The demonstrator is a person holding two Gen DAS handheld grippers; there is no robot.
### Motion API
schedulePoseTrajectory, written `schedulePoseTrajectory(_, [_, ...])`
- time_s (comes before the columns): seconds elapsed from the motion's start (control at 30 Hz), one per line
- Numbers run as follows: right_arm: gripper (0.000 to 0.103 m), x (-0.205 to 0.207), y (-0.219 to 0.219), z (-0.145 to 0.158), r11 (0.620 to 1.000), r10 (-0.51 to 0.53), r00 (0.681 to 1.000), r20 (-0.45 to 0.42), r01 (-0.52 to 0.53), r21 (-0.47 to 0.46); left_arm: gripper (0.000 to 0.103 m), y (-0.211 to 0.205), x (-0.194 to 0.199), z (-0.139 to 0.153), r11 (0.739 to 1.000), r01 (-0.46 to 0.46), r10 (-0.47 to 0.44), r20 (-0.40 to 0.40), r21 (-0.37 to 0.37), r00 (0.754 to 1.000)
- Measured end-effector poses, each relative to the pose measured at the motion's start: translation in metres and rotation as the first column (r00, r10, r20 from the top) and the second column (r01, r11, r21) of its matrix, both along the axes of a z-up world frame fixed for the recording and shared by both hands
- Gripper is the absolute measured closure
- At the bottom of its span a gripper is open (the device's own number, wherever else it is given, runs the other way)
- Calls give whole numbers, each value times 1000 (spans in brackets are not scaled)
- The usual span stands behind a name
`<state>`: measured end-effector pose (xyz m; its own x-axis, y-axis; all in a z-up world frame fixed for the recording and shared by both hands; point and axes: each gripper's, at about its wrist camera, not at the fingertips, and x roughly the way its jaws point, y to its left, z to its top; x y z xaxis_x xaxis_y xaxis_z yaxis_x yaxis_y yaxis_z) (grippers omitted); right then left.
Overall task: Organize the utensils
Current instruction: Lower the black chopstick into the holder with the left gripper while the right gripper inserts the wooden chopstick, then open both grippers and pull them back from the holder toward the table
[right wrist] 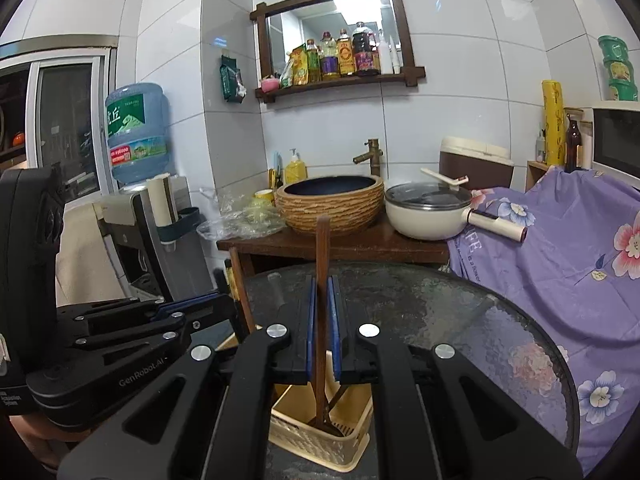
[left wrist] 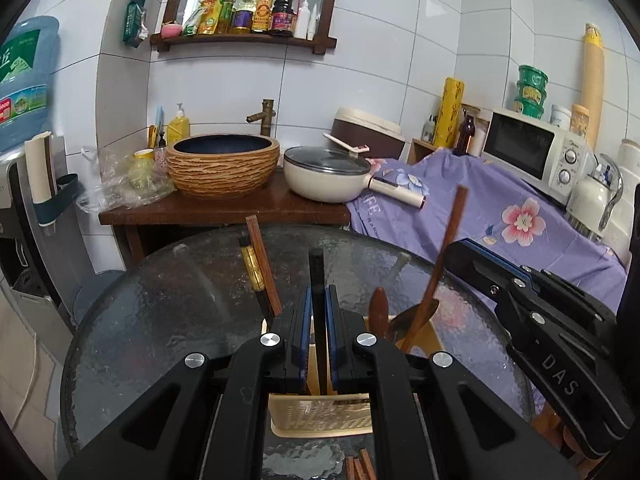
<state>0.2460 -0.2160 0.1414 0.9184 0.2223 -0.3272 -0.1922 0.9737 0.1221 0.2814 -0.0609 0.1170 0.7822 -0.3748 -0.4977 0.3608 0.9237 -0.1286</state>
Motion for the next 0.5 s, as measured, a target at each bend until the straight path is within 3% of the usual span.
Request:
schedulePoseTrajectory(0.07, [95,-1,-1,-4,1000,9,1000,-3,-9,3,93,-1,0,-3,1000,9,-9,-11,-4,1000])
schedulePoseTrajectory(0.13, [92,-4,-1,-6,1000,-5,1000,-7,4,-8,82,-2,-1,-6,1000,11,-11,-11,4,1000])
schedulePoseTrajectory(0.17, [83,-8,-2,-8,1000,-12,1000,-4,12,-10,71,0,-4,-7,1000,10,-9,-5,7,1000])
schedulePoseTrajectory(0.2, [68,-12,-3,-9,1000,-10,1000,-4,10,-5,61,1,-6,-7,1000,8,-8,-1,6,1000])
schedulePoseTrajectory(0.27, [55,-22,-6,-13,1000,-12,1000,-7,12,2,51,8,-15,-9,1000,13,-13,9,-6,1000])
schedulePoseTrajectory(0.4, [55,-34,-6,-36,1000,-2,992,-129,1,-11,40,17,-34,-22,1000,18,-18,-10,13,1000])
schedulePoseTrajectory(0.5, [55,-42,-5,-65,1000,4,969,-248,-9,-17,40,22,-47,-44,999,39,-36,-85,36,996])
